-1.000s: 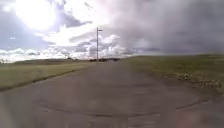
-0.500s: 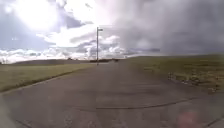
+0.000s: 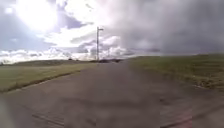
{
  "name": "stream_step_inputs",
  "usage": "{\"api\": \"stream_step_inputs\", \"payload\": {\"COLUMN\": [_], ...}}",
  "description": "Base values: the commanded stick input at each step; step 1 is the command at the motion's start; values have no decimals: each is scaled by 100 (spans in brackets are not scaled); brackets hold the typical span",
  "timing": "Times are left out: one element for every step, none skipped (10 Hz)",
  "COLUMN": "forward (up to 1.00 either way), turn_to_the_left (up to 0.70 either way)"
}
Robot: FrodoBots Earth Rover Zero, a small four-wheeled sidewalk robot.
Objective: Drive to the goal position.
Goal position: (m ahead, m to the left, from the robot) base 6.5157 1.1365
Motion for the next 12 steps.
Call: {"api": "stream_step_inputs", "payload": {"forward": [100, 100, 100, 100, 100, 100, 100, 100, 100, 100, 100, 100], "turn_to_the_left": [0, 0, 0, 0, 0, 0, 0, 0, 0, 0, 0, 0]}}
